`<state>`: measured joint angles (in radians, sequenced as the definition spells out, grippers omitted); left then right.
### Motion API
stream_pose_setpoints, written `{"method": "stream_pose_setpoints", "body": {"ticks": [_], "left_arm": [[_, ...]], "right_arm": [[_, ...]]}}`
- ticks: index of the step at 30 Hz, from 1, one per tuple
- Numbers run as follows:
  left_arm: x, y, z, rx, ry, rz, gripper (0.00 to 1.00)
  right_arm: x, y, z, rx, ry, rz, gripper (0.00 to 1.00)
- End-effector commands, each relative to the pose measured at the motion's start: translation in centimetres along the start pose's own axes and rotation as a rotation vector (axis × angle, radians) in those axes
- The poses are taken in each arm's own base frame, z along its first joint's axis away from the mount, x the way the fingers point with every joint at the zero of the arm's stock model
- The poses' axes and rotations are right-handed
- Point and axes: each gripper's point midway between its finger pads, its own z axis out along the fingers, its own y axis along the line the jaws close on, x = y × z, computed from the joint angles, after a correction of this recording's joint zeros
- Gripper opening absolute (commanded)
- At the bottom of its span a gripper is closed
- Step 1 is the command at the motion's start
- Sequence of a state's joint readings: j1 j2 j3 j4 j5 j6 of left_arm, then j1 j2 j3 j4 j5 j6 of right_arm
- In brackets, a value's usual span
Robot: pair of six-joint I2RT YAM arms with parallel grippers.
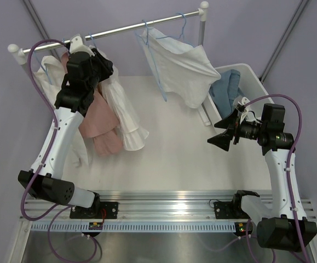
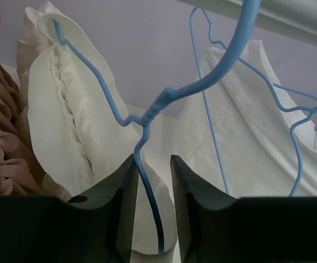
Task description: Remove the skirt from the hanger
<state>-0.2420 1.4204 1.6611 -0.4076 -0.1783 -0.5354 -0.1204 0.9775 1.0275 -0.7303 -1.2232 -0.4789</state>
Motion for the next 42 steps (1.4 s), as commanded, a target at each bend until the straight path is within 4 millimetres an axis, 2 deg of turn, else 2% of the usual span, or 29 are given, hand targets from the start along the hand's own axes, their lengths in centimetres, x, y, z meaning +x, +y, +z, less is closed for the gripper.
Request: {"method": "stream_pose_setpoints", "body": {"ticks": [1,11,16,21,24,25,30,32,33,36,39,41,42], "left_arm": [[-3.1,-2.1,-0.5,0.088,-0.087,0.008,0.28],[-5.4,-5.2,-3.5,0.258,-0.145,0.078,0.00],[-6.5,-6.1,-5.7,0.315,-0.185,0.095,0.00],[-6.4,-6.1,-7.0,0.332,-0.176,0.099,0.00],[-5.2,-5.6,-7.6,0.323,-0.131,0.096,0.00],[-4.2,-5.1,-7.5,0.312,-0.099,0.097,0.00],[-2.5,-3.7,-9.8,0.293,-0.055,0.103,0.00],[-1.0,-2.9,-10.4,0.283,-0.011,0.109,0.00],[-1.0,-2.8,-11.4,0.287,-0.014,0.109,0.00],[0.5,-2.3,-13.6,0.318,0.027,0.113,0.00],[2.9,-2.4,-16.1,0.397,0.095,0.118,0.00],[4.6,-2.6,-17.4,0.449,0.153,0.127,0.00],[6.3,-2.0,-17.8,0.455,0.207,0.129,0.00]], "right_arm": [[0.0,0.2,0.1,-0.015,-0.002,-0.018,0.99],[0.2,0.3,0.1,-0.020,0.000,-0.021,0.99],[0.2,0.4,0.0,-0.020,0.001,-0.024,0.99],[0.2,0.4,0.0,-0.024,0.001,-0.027,0.99],[0.2,0.7,-0.1,-0.031,0.001,-0.035,0.99],[0.2,0.8,-0.1,-0.034,0.000,-0.052,1.00],[0.2,1.9,-0.2,-0.074,-0.003,-0.060,0.99],[-0.3,2.1,-0.3,-0.090,-0.005,-0.084,0.99],[-0.1,2.5,-0.4,-0.098,0.005,-0.063,0.99],[-0.3,2.3,-0.6,-0.095,0.037,-0.074,0.99],[-1.2,1.6,-0.8,-0.085,0.067,-0.086,0.99],[-2.5,1.6,-0.9,-0.078,0.069,-0.105,0.99],[-2.9,1.8,-0.8,-0.086,0.074,-0.113,1.00]]}}
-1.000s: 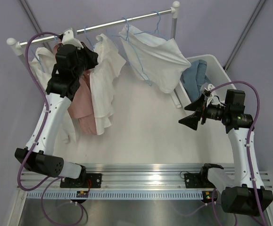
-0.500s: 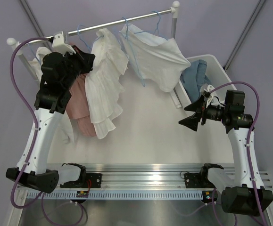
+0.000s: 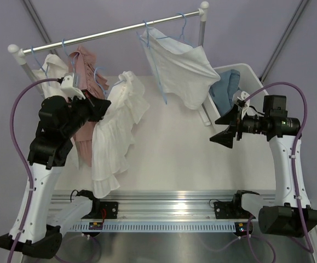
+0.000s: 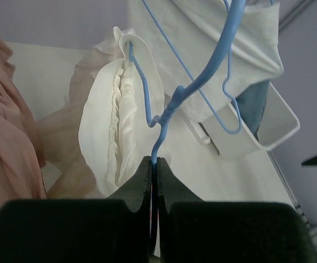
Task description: Remove the skirt from the hanger
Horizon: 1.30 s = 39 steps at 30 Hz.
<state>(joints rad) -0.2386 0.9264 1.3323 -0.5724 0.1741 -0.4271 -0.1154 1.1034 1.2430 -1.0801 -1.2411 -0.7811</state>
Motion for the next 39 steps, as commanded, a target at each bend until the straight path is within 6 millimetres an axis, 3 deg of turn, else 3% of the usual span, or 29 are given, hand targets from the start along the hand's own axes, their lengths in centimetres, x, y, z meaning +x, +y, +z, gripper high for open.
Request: {"method": "stream_pose_setpoints", "body": {"ticks": [1,3,4,5,6,7,8,10,11,14,16,27,38,39], "left_arm": [[2.3,-2.8,-2.8,0.181,0.063,0.035,0.00],[4.4,-3.2,-3.5,0.223,0.120,0.034,0.00],[6.2,-3.6,-4.0,0.267,0.160,0.023,0.00],[7.4,-4.0,-4.2,0.305,0.194,0.018,0.00],[8.3,-4.6,-4.3,0.352,0.216,0.014,0.00],[10.6,-4.9,-4.4,0.405,0.287,-0.017,0.00],[11.8,-5.6,-4.7,0.453,0.323,-0.026,0.00],[13.8,-6.3,-4.7,0.513,0.377,-0.049,0.00],[14.7,-7.2,-5.0,0.554,0.407,-0.044,0.00],[16.2,-8.8,-4.9,0.602,0.450,-0.030,0.00],[16.4,-9.4,-4.0,0.604,0.455,-0.036,0.00],[15.7,-13.4,-1.0,0.649,0.442,-0.036,0.00],[13.7,-13.8,-1.0,0.631,0.383,-0.010,0.00],[13.5,-13.7,-1.0,0.626,0.377,-0.009,0.00]], "right_arm": [[-2.4,1.0,-0.2,-0.012,0.013,-0.037,0.99],[-3.4,-0.3,0.2,0.049,0.027,-0.060,0.99],[-3.6,0.9,1.3,0.034,0.041,-0.008,0.99],[-3.5,-0.2,1.7,0.114,0.078,-0.022,0.99],[-4.0,-0.1,2.3,0.121,0.079,-0.048,0.99],[-4.1,1.2,3.5,0.089,0.088,-0.021,0.99],[-4.2,0.6,3.9,0.140,0.098,-0.012,0.99],[-4.7,1.4,5.6,0.149,0.097,0.022,0.99],[-4.6,0.0,5.8,0.250,0.108,0.038,1.00],[-5.4,-0.7,7.4,0.371,0.066,0.134,1.00],[-4.8,-1.0,8.1,0.429,0.054,0.222,0.99],[-0.9,-2.5,11.2,0.513,0.151,0.272,0.97],[2.7,-2.6,11.7,0.504,0.262,0.291,0.67],[2.8,-2.6,11.8,0.502,0.267,0.288,0.60]]}}
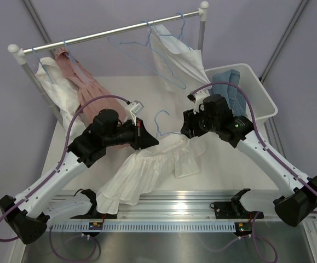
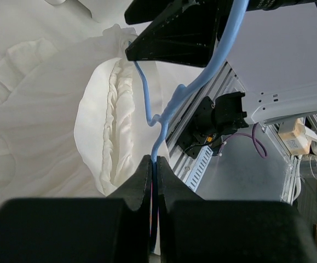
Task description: Remove the skirt from the hanger
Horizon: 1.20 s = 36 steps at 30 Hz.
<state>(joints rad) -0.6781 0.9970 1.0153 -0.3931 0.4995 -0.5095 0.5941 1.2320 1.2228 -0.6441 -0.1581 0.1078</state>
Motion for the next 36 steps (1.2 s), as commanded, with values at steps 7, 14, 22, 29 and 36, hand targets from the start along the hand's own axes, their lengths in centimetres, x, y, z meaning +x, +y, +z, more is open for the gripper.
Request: {"method": "stream_pose_setpoints", "body": {"ticks": [7,14,22,29,36], "left_arm": [[-4.6,-2.9,-2.2,0.031,-0.165,0.108,0.00],[-3.8,-3.2,-3.4,0.026,-0.147,0.137,0.00],[-1.8,-3.9,-3.8,0.085,-0.054,0.182,0.00],[-2.6,-4.3,-4.5,0.078,-0.095,0.203,0.00],[-5.6,-4.0,-3.7,0.066,-0.272,0.121,0.00]], "right_arm": [[-0.5,-1.0,0.4,0.060,-0.011,-0.047,0.13],[-3.4,-5.4,-0.7,0.206,-0.100,-0.062,0.00],[-5.6,-12.5,-1.6,0.304,-0.191,-0.035,0.00],[-2.7,-10.7,0.5,0.110,-0.120,-0.077,0.00],[0.8,-1.3,-1.3,-0.468,-0.086,-0.232,0.01]]}}
